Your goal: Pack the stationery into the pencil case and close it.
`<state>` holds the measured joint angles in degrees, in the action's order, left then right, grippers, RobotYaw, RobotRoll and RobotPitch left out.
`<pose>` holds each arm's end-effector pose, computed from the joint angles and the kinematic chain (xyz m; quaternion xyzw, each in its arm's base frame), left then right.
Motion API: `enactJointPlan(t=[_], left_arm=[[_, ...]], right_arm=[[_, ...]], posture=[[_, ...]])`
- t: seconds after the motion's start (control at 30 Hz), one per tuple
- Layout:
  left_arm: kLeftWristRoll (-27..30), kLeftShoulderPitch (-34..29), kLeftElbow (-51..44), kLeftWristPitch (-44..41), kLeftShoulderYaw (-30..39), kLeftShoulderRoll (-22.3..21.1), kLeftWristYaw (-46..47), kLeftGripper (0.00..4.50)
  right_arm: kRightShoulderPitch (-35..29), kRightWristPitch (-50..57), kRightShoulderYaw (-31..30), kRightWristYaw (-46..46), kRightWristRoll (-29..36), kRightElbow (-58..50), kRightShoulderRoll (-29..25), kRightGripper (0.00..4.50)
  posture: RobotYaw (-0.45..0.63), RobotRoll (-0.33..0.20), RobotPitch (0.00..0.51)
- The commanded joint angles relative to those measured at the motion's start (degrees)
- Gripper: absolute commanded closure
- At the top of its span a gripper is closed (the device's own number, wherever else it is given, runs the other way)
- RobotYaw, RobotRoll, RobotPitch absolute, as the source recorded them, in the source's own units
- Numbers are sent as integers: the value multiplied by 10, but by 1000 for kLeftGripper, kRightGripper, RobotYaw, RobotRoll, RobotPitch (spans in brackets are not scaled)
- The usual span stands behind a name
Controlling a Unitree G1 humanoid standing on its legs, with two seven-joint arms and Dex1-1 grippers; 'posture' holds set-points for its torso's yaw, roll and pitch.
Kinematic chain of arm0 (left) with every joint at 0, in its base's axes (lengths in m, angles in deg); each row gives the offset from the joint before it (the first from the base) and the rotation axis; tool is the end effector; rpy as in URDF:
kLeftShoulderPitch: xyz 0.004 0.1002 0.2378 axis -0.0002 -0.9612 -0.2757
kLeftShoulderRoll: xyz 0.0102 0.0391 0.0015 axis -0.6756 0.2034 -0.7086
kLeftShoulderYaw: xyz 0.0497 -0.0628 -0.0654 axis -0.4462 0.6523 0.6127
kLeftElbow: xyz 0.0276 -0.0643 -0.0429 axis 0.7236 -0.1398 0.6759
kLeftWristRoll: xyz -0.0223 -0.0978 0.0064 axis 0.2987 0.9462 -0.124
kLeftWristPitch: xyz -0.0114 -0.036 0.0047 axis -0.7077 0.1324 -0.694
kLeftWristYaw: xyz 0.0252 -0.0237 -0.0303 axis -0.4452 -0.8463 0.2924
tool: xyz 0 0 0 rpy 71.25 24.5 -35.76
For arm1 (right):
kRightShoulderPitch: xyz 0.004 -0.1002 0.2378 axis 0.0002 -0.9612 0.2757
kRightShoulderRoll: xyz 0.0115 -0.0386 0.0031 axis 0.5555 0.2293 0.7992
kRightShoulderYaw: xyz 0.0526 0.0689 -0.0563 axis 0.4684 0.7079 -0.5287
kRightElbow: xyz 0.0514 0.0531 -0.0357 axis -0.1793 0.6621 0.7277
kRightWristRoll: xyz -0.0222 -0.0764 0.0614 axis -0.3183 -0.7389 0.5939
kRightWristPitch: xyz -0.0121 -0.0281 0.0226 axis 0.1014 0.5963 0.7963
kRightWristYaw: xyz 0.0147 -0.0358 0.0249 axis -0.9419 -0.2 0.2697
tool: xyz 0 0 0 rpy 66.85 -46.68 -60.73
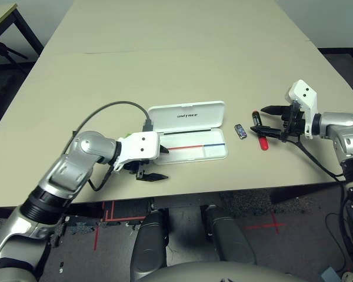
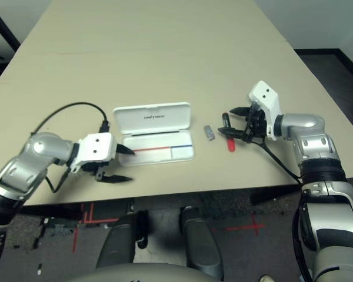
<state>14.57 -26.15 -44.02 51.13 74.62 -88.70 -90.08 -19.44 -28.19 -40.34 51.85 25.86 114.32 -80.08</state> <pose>0.2377 0.2167 0.1948 0.3352 0.1464 -0.6138 0.6996 0.3021 -0.2964 0.1550 -0.1742 0.1511 0.4251 0.8753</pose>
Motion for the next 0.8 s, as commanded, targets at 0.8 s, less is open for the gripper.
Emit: enactJointPlan(t=[0.8], left_arm=[[40,-6,-9,-21,66,-18,35,30]], right_arm=[[-7,604,78,-265,71,-350,-46,0]], posture=[[-63,0,169]])
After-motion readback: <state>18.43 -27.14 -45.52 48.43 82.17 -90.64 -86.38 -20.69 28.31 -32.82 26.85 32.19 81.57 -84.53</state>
